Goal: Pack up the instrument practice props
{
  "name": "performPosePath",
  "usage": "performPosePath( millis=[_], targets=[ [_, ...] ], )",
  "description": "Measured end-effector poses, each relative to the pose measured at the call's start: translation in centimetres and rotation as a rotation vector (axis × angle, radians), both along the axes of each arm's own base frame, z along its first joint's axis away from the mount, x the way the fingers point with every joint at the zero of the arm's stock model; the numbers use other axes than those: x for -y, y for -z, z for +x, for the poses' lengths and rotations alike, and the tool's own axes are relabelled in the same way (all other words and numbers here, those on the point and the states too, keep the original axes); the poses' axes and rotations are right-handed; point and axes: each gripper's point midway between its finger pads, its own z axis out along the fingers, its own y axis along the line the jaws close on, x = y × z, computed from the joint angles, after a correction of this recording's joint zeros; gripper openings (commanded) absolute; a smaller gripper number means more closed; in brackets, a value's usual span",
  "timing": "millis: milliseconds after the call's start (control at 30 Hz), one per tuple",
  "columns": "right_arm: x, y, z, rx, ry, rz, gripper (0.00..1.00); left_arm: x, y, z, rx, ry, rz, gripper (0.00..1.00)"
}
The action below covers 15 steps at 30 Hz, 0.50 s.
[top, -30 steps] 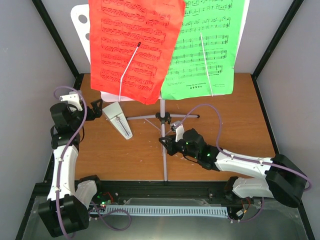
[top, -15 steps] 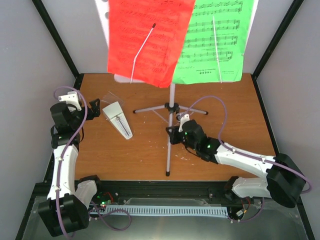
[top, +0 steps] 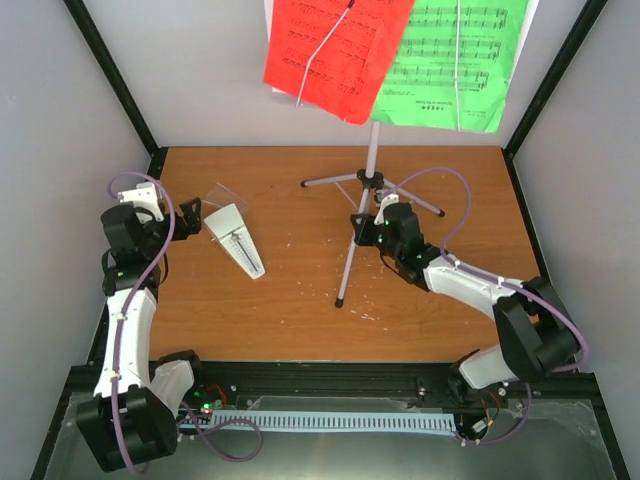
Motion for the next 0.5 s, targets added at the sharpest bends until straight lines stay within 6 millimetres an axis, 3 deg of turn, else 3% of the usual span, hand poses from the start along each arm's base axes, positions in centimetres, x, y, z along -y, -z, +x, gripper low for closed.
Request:
performPosePath(
  millis=[333,367,500],
  targets=[
    [3.9,-0.2,7.4,0.028,0.048,0.009,0.04,1.5,2.6,1.0,-0.082,0.096,-0.077,0.99],
    [4.2,-0.2,7.8,0.029,0.048,0.009,0.08,1.6,3.0,1.2,-0.098,0.109,-0.091,0.99],
    [5.1,-0.2,8.6,0.034,0.028,0.01,0.48,2.1,4.6,2.9,-0.182,0.152,-0.163,0.99]
  ],
)
